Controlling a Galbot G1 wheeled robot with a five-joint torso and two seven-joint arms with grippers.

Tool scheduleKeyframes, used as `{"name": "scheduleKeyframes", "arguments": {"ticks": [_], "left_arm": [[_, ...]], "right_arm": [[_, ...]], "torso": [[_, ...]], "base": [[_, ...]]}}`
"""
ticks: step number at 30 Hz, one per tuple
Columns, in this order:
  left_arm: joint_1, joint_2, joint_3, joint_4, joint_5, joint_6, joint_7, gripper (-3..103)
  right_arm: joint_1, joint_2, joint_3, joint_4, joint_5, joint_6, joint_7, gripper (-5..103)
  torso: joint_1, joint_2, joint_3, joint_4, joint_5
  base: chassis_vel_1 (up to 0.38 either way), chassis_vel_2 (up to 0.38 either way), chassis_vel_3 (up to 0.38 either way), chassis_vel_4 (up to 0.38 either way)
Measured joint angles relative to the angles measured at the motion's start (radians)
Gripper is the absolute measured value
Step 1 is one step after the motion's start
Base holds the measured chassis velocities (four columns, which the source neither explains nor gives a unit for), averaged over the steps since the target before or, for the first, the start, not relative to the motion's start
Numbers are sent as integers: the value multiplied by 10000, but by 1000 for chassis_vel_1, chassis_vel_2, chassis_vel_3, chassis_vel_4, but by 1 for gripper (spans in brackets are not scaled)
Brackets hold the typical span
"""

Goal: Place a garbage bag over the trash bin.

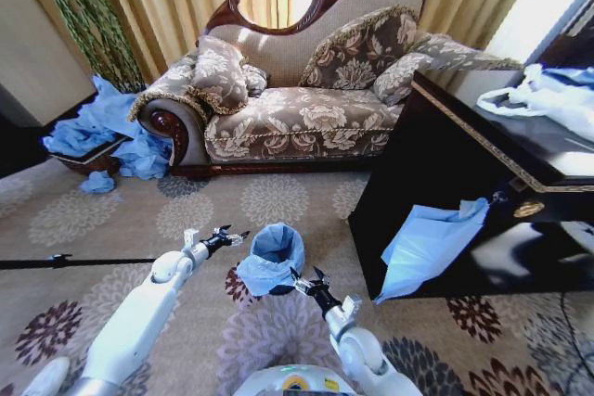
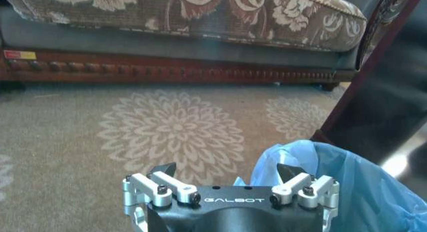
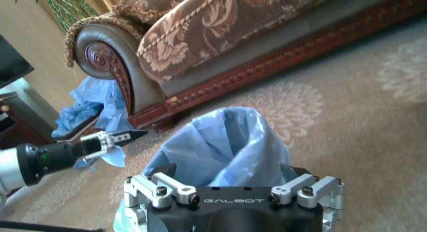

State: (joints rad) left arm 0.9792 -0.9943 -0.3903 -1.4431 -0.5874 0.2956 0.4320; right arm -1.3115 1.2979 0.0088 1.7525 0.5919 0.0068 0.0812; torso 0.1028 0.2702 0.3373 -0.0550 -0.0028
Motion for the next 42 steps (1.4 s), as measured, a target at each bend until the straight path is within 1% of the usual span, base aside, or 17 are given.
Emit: {"name": "scheduleKeyframes", "arguments": {"ticks": [5,6,8,11,12,14,17,18,21,23,26,28,29,30,35,37,42], "left_arm": [[-9,-12,20,172,22,-73,66,100],[-11,-10,22,198,24,-84,83,100],[-29,6,30,274,23,-114,142,100],[-46,10,40,317,18,-137,178,100],[-59,10,53,342,11,-158,210,100],[-64,6,59,347,6,-168,219,100],[-69,-17,89,362,-11,-211,239,100],[-69,-17,89,362,-11,-211,239,100],[-74,-35,106,383,-20,-283,264,100],[-75,-41,108,388,-21,-295,269,100],[-76,-56,113,394,-31,-329,306,100],[-76,-61,113,397,-35,-337,309,100],[-77,-82,113,402,-52,-357,310,100],[-77,-88,113,402,-60,-360,310,100],[-77,-98,112,410,-76,-363,313,100],[-77,-130,111,437,-96,-368,313,100],[-78,-184,110,479,-99,-378,308,100]], "right_arm": [[97,104,-482,196,-508,107,606,100],[98,110,-570,237,-579,113,680,103],[98,149,-775,268,-717,118,806,97],[104,198,-845,224,-773,126,831,95],[125,248,-878,108,-808,128,836,85],[140,270,-879,56,-816,128,837,85],[191,298,-878,-76,-818,127,840,68],[191,298,-878,-76,-818,127,840,68],[220,294,-836,-167,-808,117,836,52],[224,290,-830,-178,-808,115,833,52],[231,277,-840,-190,-804,101,823,36],[233,276,-846,-193,-803,98,822,36],[247,271,-870,-219,-801,91,821,25],[262,260,-883,-241,-802,85,819,22],[308,211,-916,-257,-803,59,821,19],[364,207,-918,-339,-810,58,822,8],[406,205,-926,-414,-834,79,806,1]], "torso": [[0,0,0,2,0],[0,0,0,1,0],[0,0,0,0,1],[0,0,0,1,1],[0,0,0,1,1],[0,0,0,1,1],[0,0,0,1,1],[0,0,0,1,1],[0,0,0,1,2],[0,0,0,1,2],[0,0,0,1,2],[0,0,0,1,2],[0,0,0,1,2],[0,0,0,1,2],[0,0,0,1,3],[0,0,0,1,2],[0,0,0,1,2]], "base": [[0,0,0,0],[0,0,0,0],[0,0,0,0],[0,0,0,0],[0,0,0,0],[0,0,0,0],[0,0,0,0],[0,0,0,0],[0,0,0,0],[0,0,0,0],[0,0,0,0],[0,0,0,0],[0,0,0,0],[0,0,0,0],[0,0,0,0],[0,0,0,0],[0,0,0,0]]}}
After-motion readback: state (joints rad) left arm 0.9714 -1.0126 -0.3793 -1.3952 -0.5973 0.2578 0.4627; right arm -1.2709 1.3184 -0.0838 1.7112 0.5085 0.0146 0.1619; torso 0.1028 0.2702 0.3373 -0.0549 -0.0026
